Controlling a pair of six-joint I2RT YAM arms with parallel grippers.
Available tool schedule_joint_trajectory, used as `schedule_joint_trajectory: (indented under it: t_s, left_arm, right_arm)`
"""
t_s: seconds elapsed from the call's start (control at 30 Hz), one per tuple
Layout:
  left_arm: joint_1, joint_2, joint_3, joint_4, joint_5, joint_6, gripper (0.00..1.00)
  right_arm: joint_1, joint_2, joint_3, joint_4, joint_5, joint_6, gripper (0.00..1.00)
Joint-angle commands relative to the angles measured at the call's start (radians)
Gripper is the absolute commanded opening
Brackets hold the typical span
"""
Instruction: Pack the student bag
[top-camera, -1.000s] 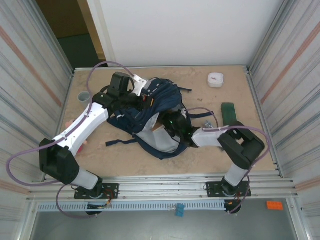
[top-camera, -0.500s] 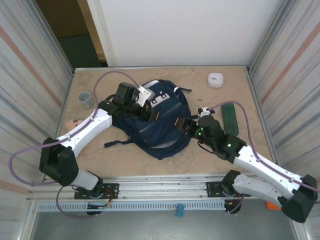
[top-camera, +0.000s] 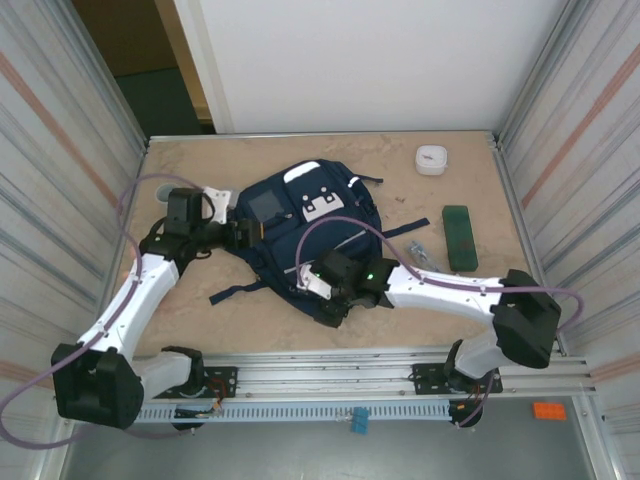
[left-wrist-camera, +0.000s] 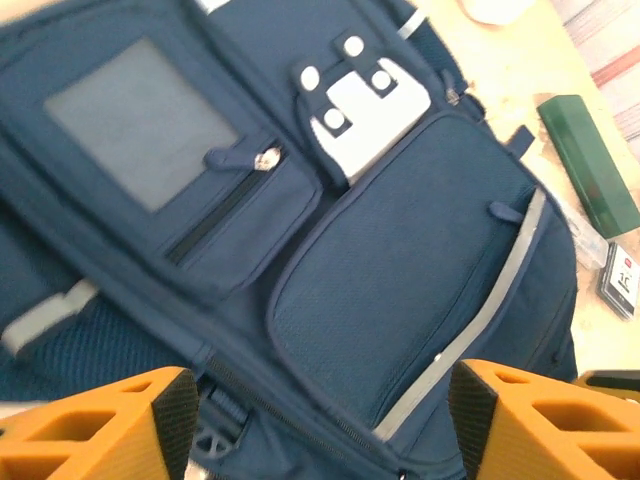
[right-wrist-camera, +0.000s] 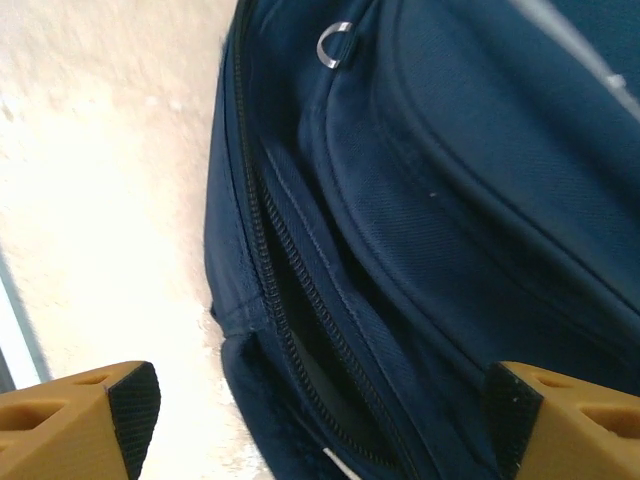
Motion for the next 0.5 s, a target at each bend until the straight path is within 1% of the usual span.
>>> schedule_joint_trajectory:
  t_s: [0.0,0.03,0.1,0.13,0.2,0.23,0.27,0.3,0.47]
  left_arm:
    - [0.026,-0.033,-0.067,-0.038,0.041,-0.055,0.69]
    - [0.030,-0.037,-0.087,-0.034,0.043,-0.064,0.69]
    - [0.036,-0.047,-0.129,-0.021,0.048,-0.092,0.69]
    - [0.036,-0.051,-0.146,-0.010,0.053,-0.096,0.68]
    - [0.037,-0.063,-0.182,0.008,0.060,-0.096,0.68]
    - [0.036,-0.068,-0.196,0.022,0.066,-0.091,0.68]
    - [0.037,-0.077,-0.212,0.043,0.074,-0.088,0.68]
    - [0.037,-0.087,-0.232,0.071,0.084,-0.085,0.68]
    - [0.036,-0.121,-0.326,0.226,0.153,-0.090,0.67]
  right_arm:
    - [-0.003,0.042,-0.035,0.057,0.052,-0.168,0.82]
    - [-0.001,0.053,-0.052,0.083,0.084,-0.185,0.76]
    - [-0.001,0.069,-0.074,0.138,0.170,-0.206,0.47]
    - [-0.003,0.064,-0.074,0.148,0.193,-0.215,0.37]
    - [-0.021,0.016,-0.056,0.137,0.188,-0.233,0.10]
    - [-0.031,-0.012,-0.050,0.126,0.169,-0.238,0.04]
    - [-0.050,-0.052,-0.035,0.102,0.121,-0.247,0.01]
    - [-0.071,-0.088,-0.021,0.077,0.075,-0.253,0.00]
    - [-0.197,-0.217,0.049,-0.011,-0.079,-0.275,0.00]
